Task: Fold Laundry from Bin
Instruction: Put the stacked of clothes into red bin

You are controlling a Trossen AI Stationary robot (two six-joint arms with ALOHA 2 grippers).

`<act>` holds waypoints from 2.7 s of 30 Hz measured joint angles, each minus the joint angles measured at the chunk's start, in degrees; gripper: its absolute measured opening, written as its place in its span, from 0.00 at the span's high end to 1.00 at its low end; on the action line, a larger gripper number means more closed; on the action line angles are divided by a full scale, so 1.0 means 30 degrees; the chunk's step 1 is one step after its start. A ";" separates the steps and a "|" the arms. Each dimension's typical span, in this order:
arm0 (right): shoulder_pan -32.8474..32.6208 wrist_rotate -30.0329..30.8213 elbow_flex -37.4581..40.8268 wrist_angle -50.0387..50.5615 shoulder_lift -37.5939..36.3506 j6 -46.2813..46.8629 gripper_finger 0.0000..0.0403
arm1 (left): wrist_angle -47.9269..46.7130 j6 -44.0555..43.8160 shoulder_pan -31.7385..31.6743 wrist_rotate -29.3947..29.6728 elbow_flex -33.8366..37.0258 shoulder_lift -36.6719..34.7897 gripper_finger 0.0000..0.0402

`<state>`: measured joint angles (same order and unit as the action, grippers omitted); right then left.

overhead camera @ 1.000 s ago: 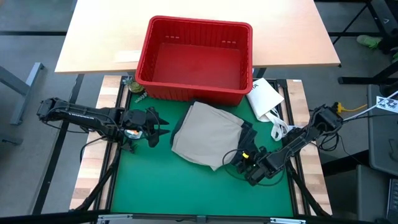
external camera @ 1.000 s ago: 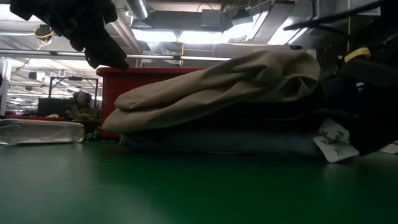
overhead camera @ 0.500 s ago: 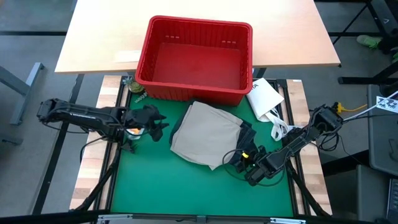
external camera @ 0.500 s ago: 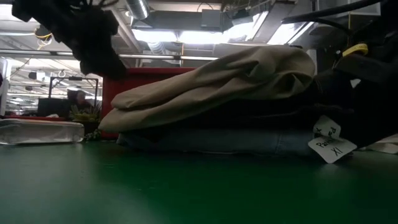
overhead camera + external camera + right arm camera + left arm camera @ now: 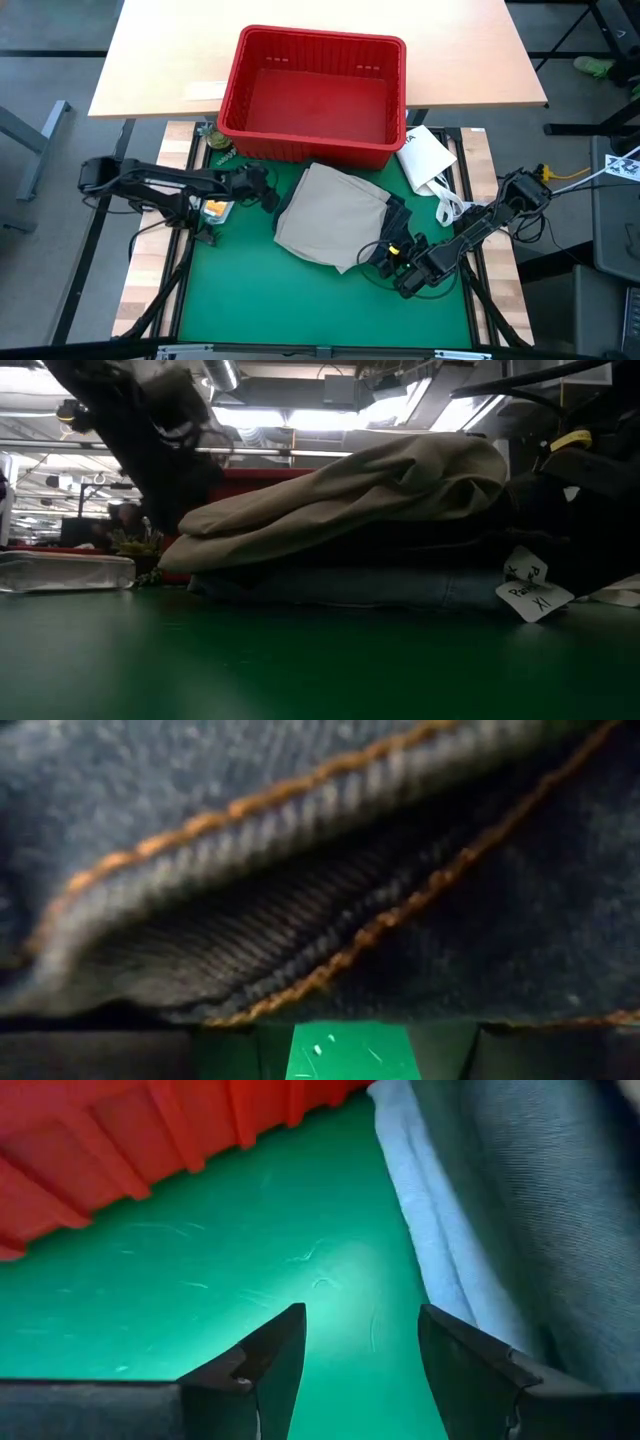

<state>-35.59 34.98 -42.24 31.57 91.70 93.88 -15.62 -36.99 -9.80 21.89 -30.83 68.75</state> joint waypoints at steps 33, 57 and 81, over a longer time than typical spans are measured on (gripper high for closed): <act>-0.0008 -0.5210 -0.0007 0.0233 -0.0155 -0.4544 0.60 | 0.5910 -0.0043 0.5432 -0.6035 0.0007 0.6175 0.53; -0.0007 -0.6958 -0.2098 0.2531 -0.0335 -0.6592 0.60 | 0.4964 -0.3703 0.7886 -0.6463 0.0029 0.3954 0.53; -0.0764 -0.9464 -0.2142 0.6045 -0.3197 -0.6254 0.60 | 0.5143 -0.4146 0.7822 -0.6105 -0.0036 0.5705 0.65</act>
<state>-37.89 6.59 -48.66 49.71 82.11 75.12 -0.19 -49.43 13.67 3.57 -30.94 85.86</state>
